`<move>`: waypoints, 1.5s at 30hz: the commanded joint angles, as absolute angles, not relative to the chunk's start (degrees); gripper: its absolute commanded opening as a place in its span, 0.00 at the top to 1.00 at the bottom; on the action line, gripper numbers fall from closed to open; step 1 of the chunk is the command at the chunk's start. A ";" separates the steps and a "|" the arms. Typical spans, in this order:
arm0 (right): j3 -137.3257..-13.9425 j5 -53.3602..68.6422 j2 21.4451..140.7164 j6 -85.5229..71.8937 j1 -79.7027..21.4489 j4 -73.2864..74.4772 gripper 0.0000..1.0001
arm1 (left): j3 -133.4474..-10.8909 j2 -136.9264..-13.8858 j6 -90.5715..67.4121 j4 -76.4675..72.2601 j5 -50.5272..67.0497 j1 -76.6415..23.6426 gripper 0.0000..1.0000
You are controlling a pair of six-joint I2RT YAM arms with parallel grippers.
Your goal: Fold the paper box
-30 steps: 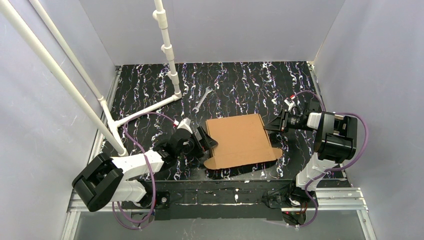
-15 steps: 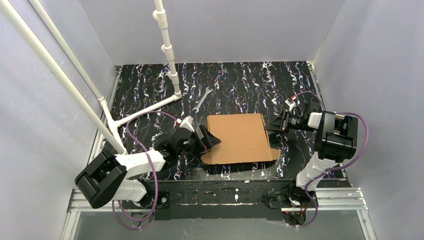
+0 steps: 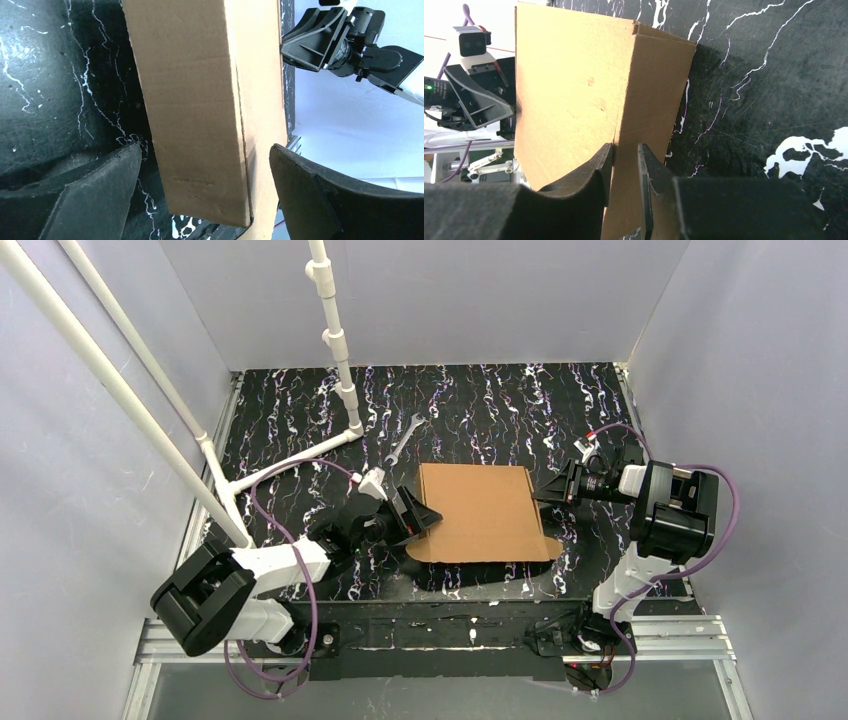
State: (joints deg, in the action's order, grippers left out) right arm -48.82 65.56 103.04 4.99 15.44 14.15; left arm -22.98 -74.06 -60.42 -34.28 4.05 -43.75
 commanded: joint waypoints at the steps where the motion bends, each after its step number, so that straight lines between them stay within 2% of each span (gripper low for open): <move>1: -49.19 57.13 105.60 9.75 15.99 15.80 0.70 | -24.51 -75.70 -59.22 -38.11 6.34 -43.28 0.02; 18: -49.44 58.51 105.89 10.45 16.08 16.41 0.69 | -29.61 -84.12 -64.93 -43.57 8.17 -43.16 0.03; 19: -49.48 58.72 105.86 10.57 16.08 16.55 0.69 | -30.00 -84.88 -65.37 -43.59 8.17 -43.18 0.06; 23: -49.85 59.85 105.68 11.36 16.08 17.23 0.67 | -30.92 -86.60 -67.18 -43.77 8.32 -43.17 0.26; 27: -50.60 61.55 104.91 13.23 16.08 18.87 0.62 | -30.02 -85.24 -67.16 -43.77 7.52 -43.21 0.38; 29: -51.43 62.58 103.92 15.32 16.05 20.92 0.58 | -29.17 -83.63 -67.10 -43.77 6.63 -43.20 0.48; 33: -54.45 64.76 99.77 21.76 16.00 27.45 0.45 | -27.42 -80.48 -67.13 -43.77 5.49 -43.21 0.60; 38: -58.31 63.61 92.24 30.50 16.00 36.09 0.25 | -25.01 -75.57 -67.36 -43.68 4.76 -43.22 0.61; 45: -64.11 60.08 81.74 48.53 16.00 52.53 0.05 | -24.26 -67.23 -68.79 -39.80 3.92 -43.29 0.61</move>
